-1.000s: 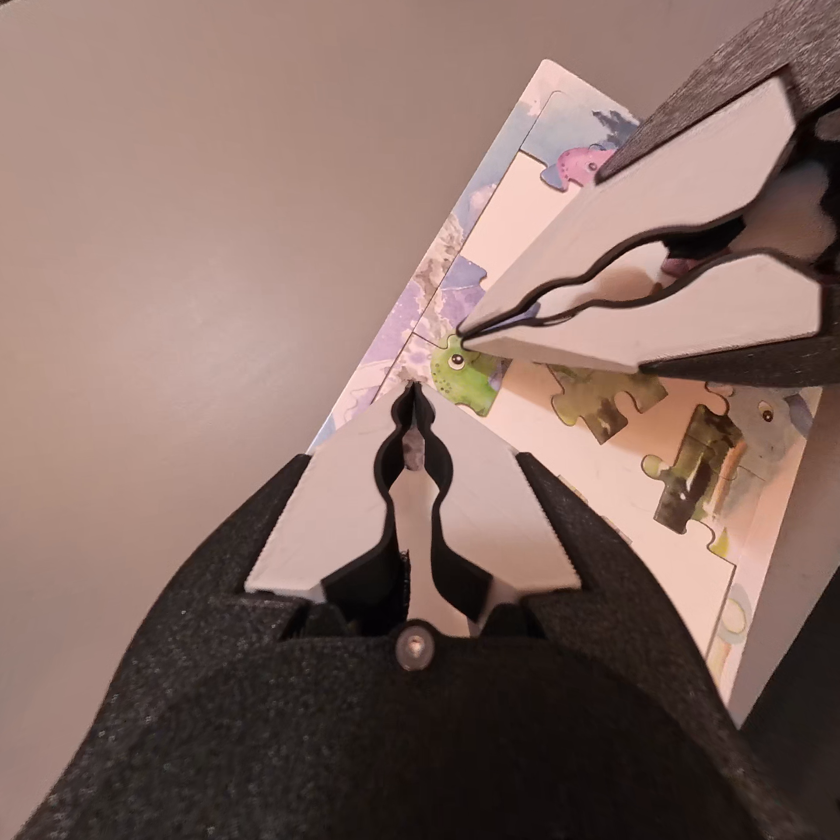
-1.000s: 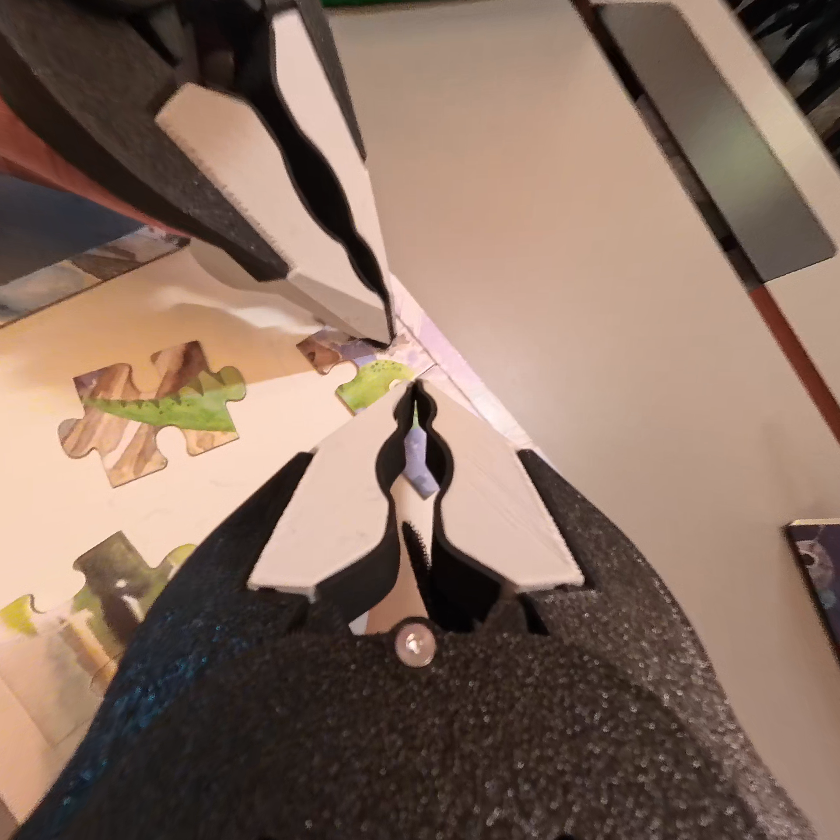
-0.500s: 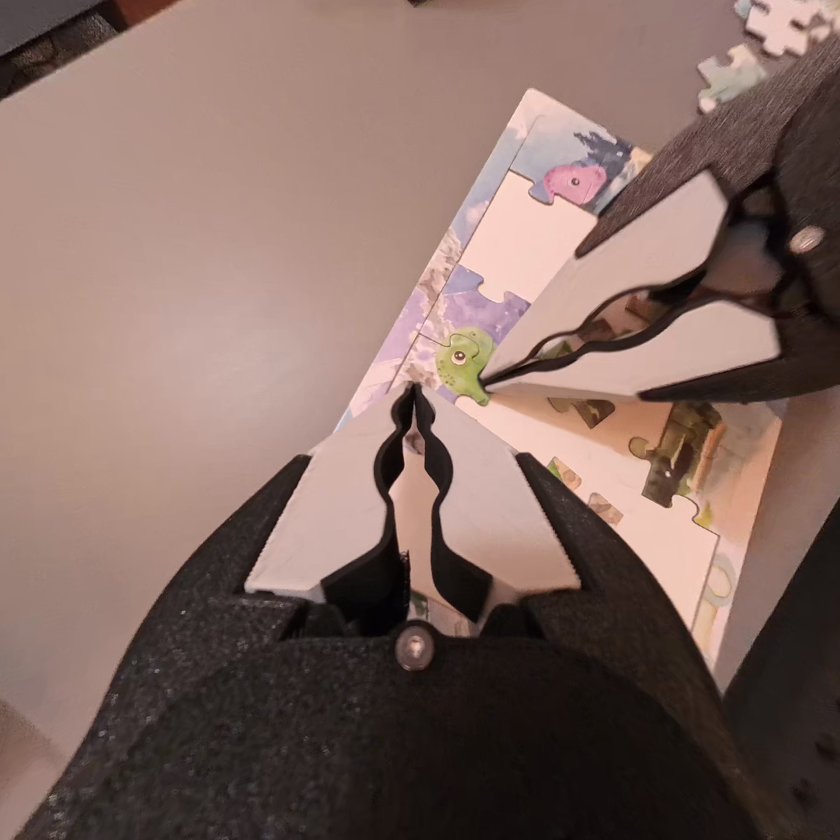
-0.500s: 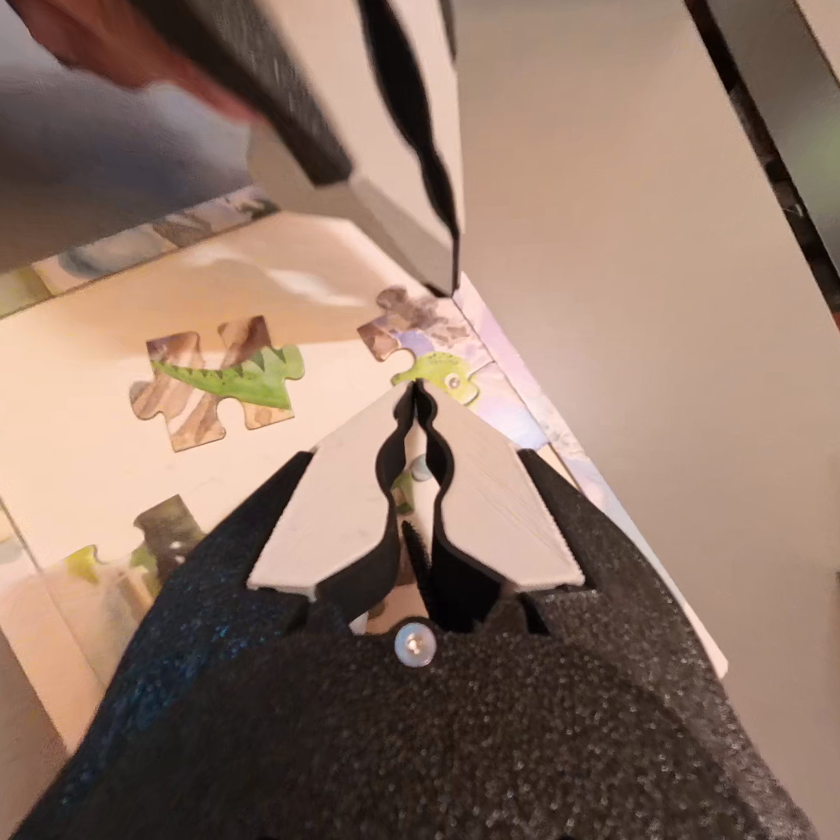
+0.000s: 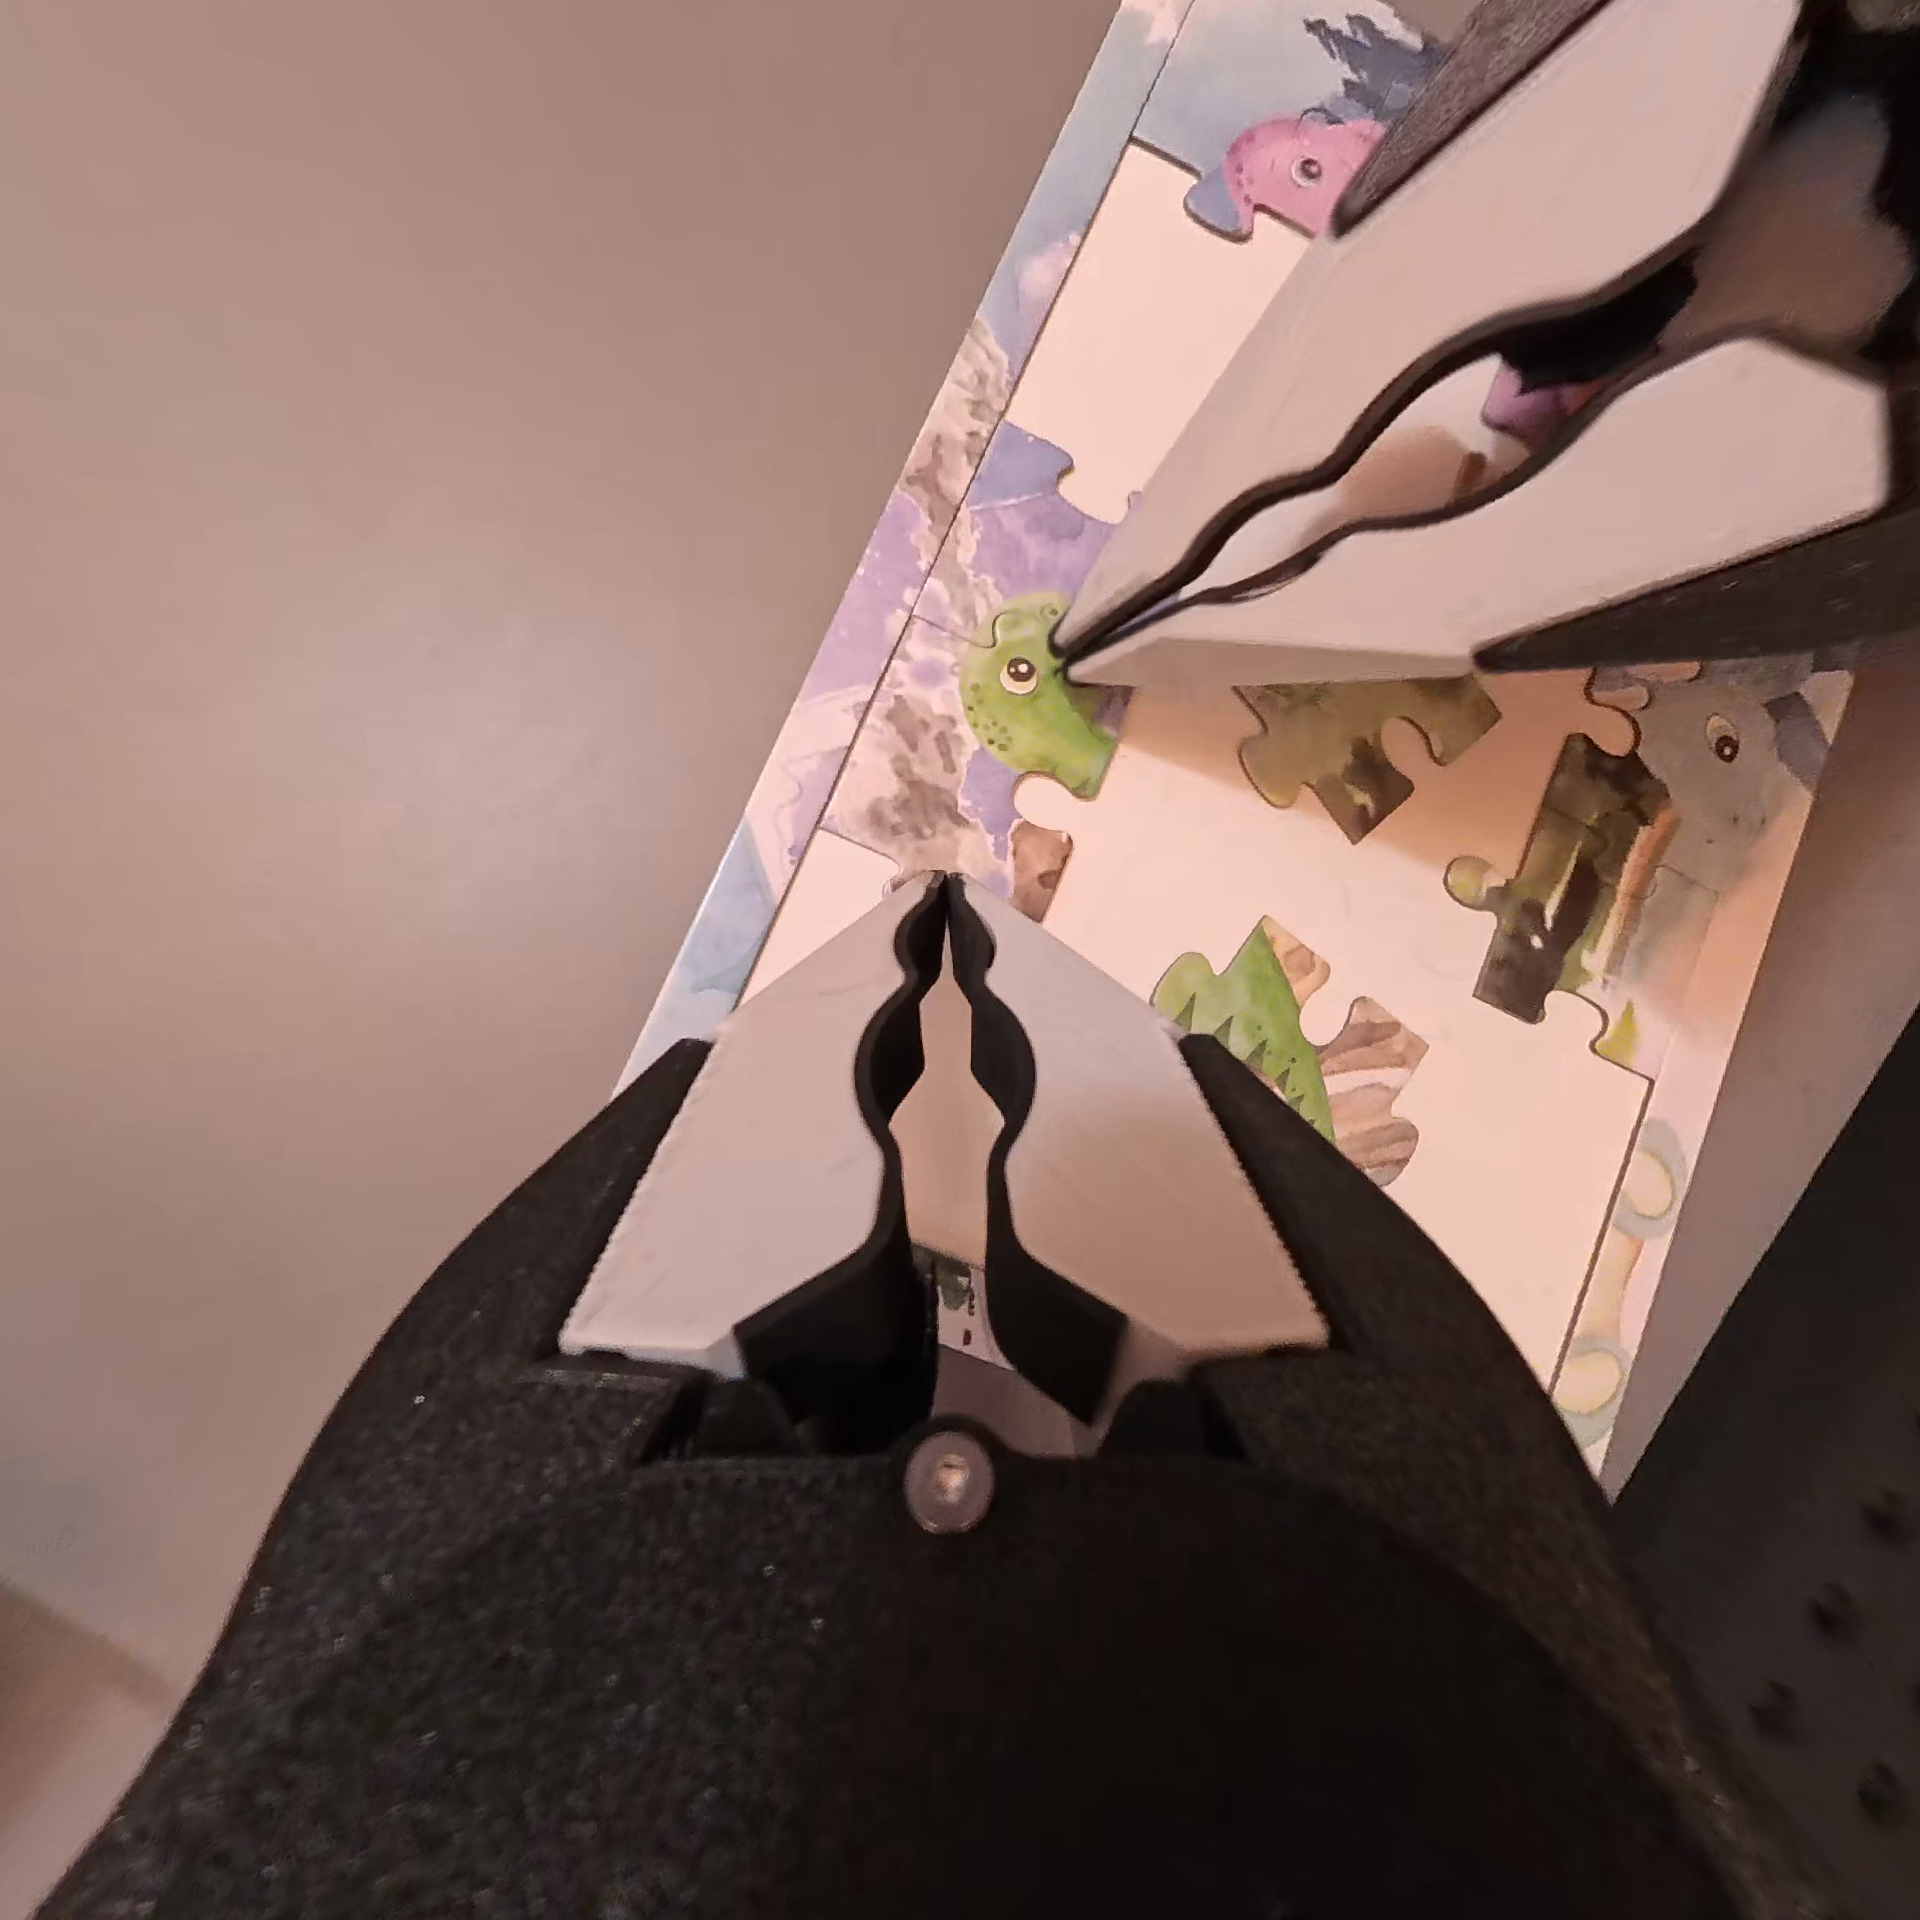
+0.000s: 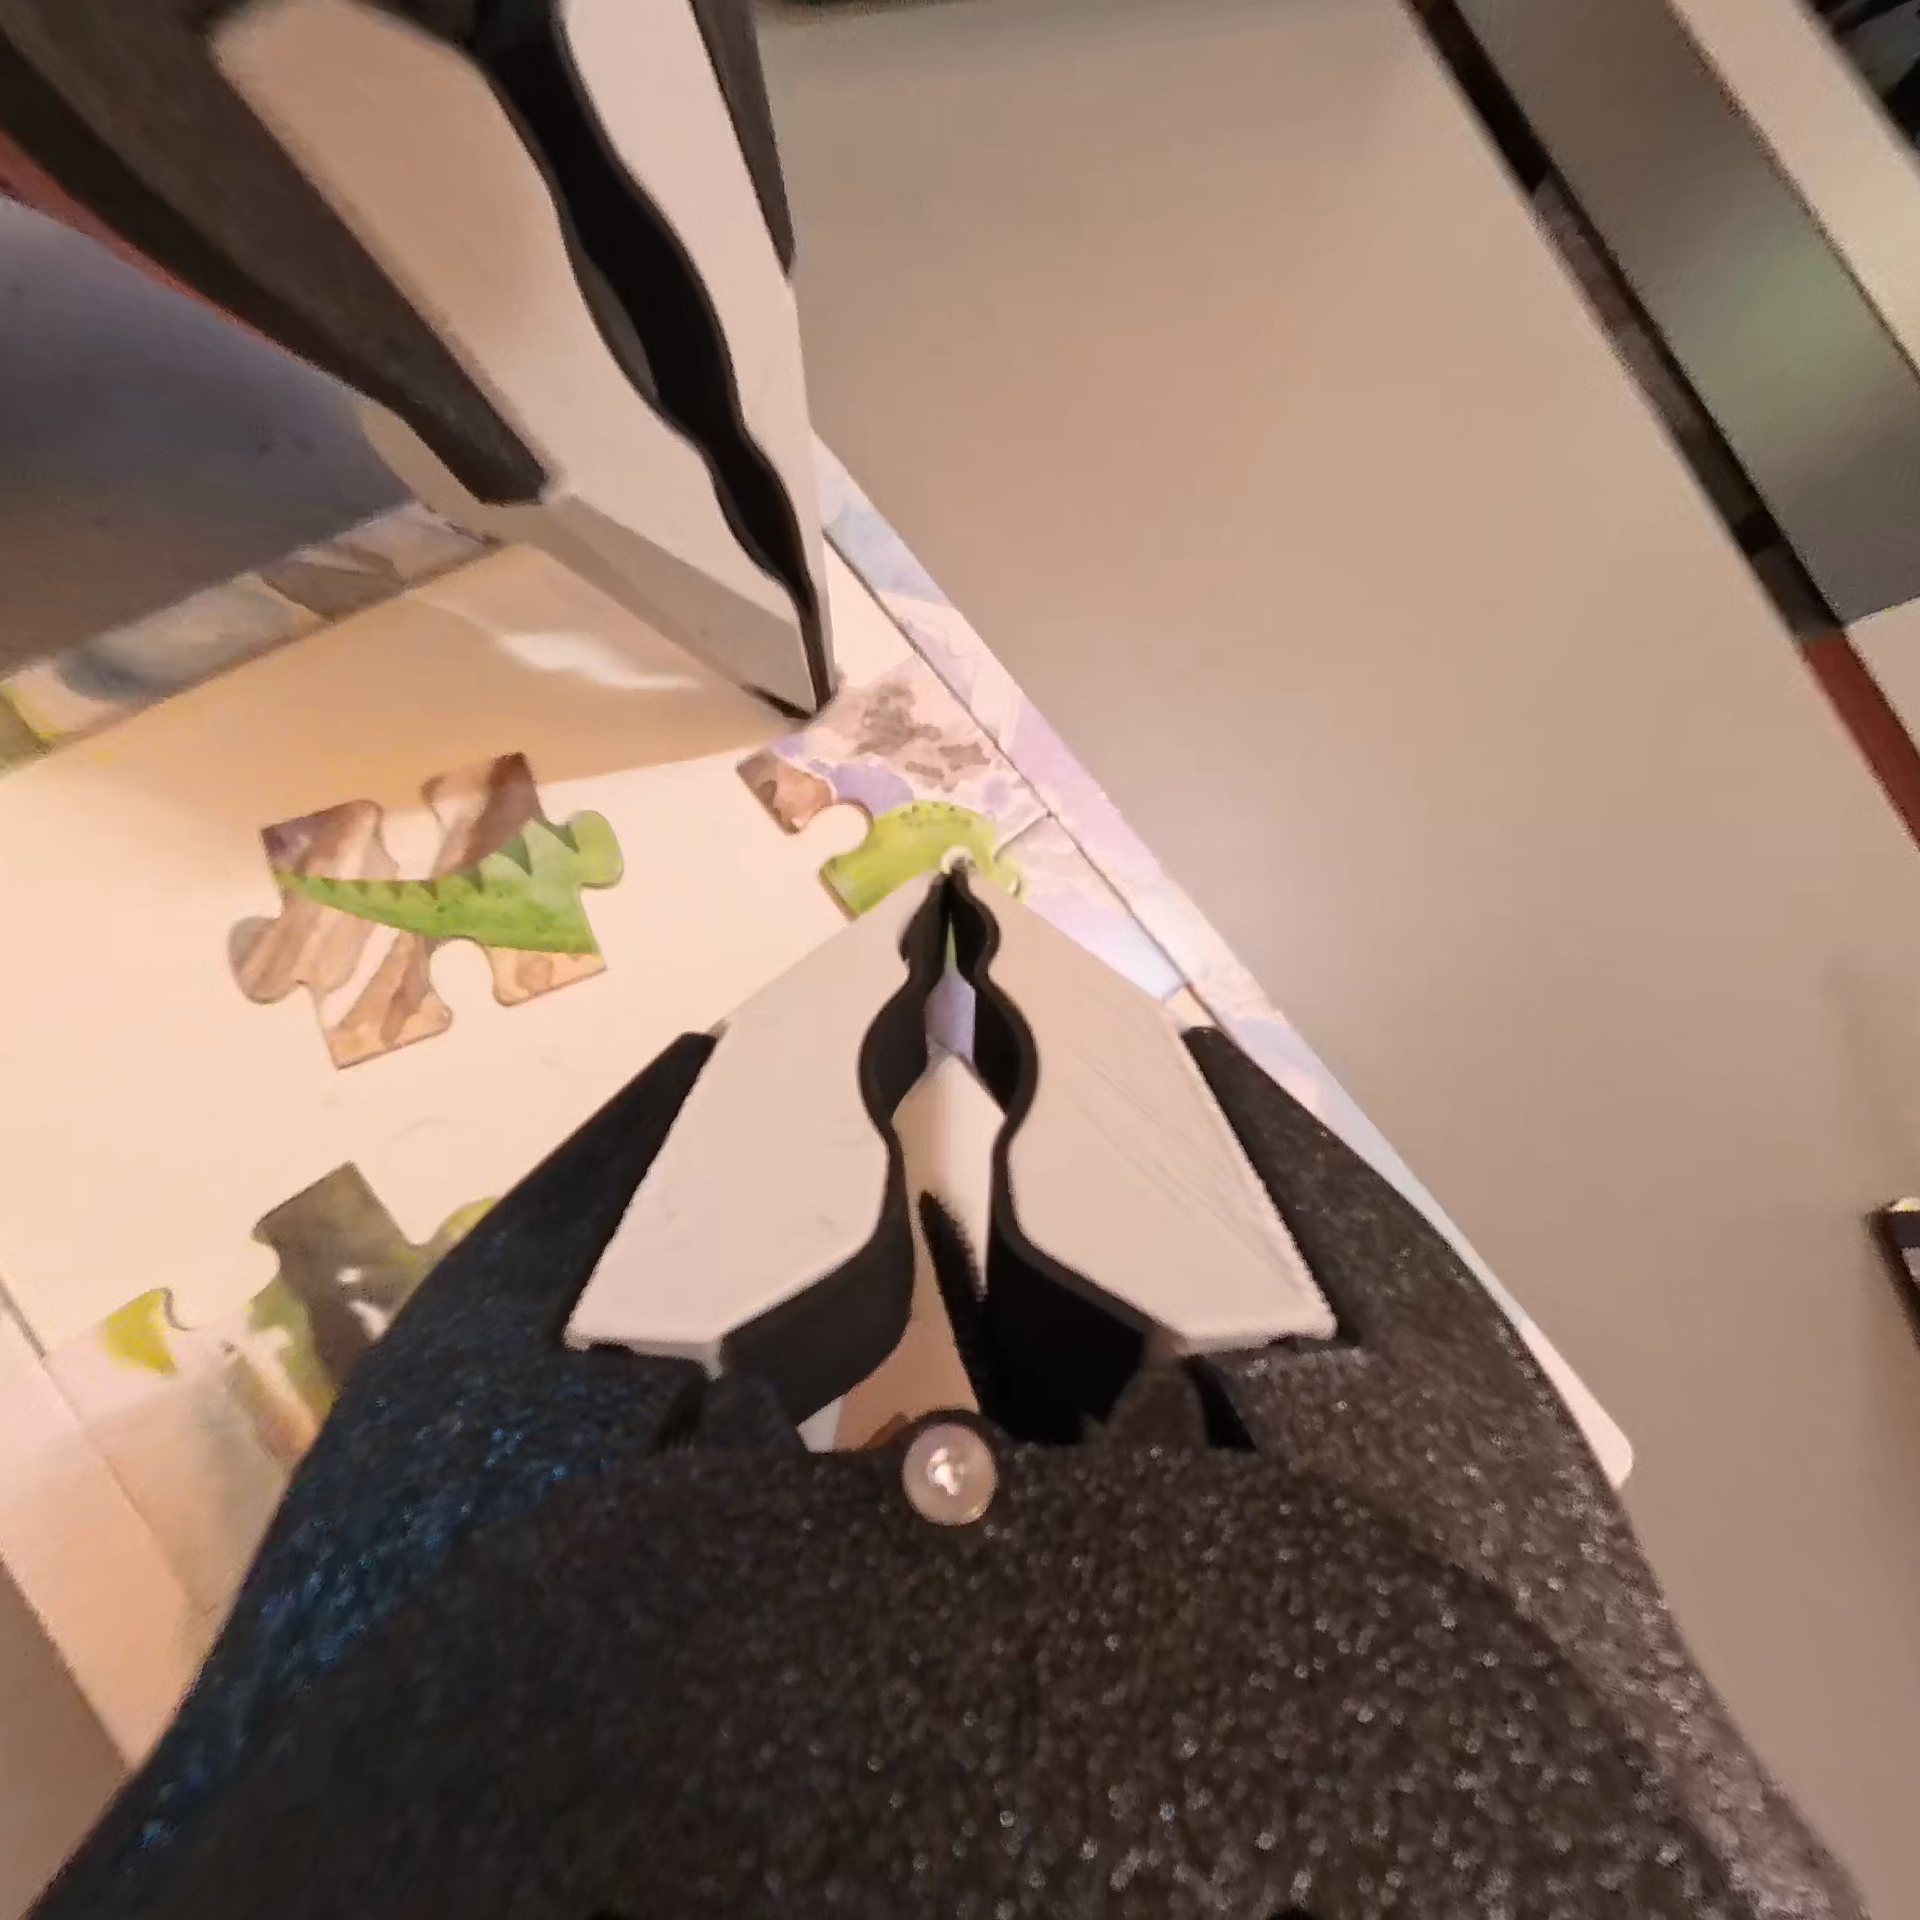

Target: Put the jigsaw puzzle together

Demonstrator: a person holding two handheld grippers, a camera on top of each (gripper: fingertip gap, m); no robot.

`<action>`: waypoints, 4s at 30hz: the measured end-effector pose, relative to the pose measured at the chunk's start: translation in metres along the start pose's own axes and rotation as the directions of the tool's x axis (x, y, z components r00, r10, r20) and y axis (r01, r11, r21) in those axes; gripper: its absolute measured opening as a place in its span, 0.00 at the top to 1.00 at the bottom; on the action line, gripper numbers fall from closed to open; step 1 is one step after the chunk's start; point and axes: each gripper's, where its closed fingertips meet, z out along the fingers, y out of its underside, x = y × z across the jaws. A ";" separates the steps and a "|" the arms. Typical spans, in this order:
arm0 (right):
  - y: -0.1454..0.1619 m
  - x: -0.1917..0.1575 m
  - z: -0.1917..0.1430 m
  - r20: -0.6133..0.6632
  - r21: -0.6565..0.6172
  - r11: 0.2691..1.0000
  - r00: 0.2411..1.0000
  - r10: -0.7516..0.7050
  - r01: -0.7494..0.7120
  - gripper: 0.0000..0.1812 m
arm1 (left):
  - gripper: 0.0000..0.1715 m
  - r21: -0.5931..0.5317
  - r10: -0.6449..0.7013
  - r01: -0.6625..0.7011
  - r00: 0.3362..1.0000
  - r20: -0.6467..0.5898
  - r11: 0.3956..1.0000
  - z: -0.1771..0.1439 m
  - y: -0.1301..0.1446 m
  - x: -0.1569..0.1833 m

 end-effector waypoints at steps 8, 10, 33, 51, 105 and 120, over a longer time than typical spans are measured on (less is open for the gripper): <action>0.004 0.003 0.001 0.010 -0.013 1.000 1.000 0.026 -0.026 1.00 | 1.00 0.000 0.079 -0.079 0.996 -0.048 0.997 -0.006 0.001 0.014; 0.001 0.010 -0.006 0.009 0.016 0.999 0.999 0.044 -0.044 1.00 | 1.00 -0.013 0.141 -0.142 0.989 -0.051 0.990 -0.007 0.004 0.020; -0.004 -0.003 -0.002 0.038 0.026 1.000 0.999 -0.015 0.014 1.00 | 1.00 0.029 0.061 -0.061 0.998 0.010 0.998 0.007 -0.007 0.006; 0.039 0.037 -0.024 -0.026 -0.056 0.992 0.994 0.109 -0.110 1.00 | 1.00 0.085 -0.159 0.156 0.987 0.032 0.984 -0.025 0.007 -0.052; 0.034 0.017 -0.020 0.024 -0.064 0.998 1.000 0.014 -0.012 1.00 | 1.00 0.055 -0.162 0.159 0.986 0.046 0.986 -0.018 0.014 -0.054; 0.034 0.017 -0.020 0.026 -0.066 0.998 0.999 0.020 -0.018 1.00 | 1.00 0.056 -0.162 0.160 0.986 0.046 0.986 -0.018 0.014 -0.054</action>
